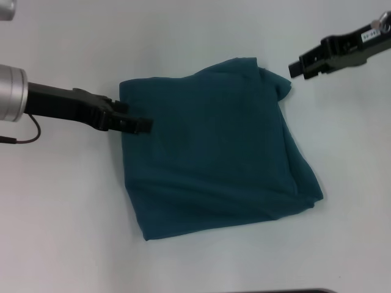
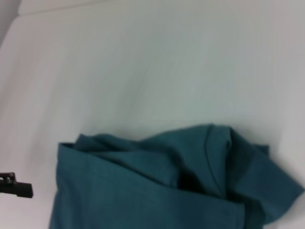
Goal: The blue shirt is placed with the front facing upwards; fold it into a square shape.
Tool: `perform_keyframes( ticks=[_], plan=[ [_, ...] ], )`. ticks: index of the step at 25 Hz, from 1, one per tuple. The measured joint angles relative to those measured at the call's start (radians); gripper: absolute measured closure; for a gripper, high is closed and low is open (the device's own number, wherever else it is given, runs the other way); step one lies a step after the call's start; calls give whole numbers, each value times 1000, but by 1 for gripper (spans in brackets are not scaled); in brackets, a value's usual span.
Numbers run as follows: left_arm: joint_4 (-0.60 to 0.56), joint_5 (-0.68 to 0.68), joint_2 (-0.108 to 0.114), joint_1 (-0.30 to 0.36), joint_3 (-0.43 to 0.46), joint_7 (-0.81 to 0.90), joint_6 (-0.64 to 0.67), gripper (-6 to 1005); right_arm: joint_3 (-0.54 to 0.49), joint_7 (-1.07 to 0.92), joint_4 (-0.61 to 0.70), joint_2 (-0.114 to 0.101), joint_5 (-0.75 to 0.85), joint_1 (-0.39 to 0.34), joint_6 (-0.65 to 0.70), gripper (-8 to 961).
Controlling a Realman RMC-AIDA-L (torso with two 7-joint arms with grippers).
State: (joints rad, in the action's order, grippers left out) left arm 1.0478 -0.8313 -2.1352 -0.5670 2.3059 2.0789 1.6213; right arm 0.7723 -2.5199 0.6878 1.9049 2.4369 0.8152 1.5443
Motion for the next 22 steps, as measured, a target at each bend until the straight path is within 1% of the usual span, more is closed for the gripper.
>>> perform_keyframes(
  ticks=[2, 6, 16, 22],
  plan=[
    [-11, 0, -3, -8, -5, 1, 1, 150, 5, 8, -8, 6, 4, -8, -12, 533],
    [-17, 2, -12, -15, -9, 4, 2, 151, 17, 30, -20, 24, 17, -29, -46, 533],
    [-17, 3, -19, -10, -8, 11, 8, 153, 37, 68, -79, 38, 31, -31, -134, 533],
    [-17, 6, -22, -6, -8, 12, 15, 152, 53, 84, -84, 57, 31, -32, -179, 533]
  ],
)
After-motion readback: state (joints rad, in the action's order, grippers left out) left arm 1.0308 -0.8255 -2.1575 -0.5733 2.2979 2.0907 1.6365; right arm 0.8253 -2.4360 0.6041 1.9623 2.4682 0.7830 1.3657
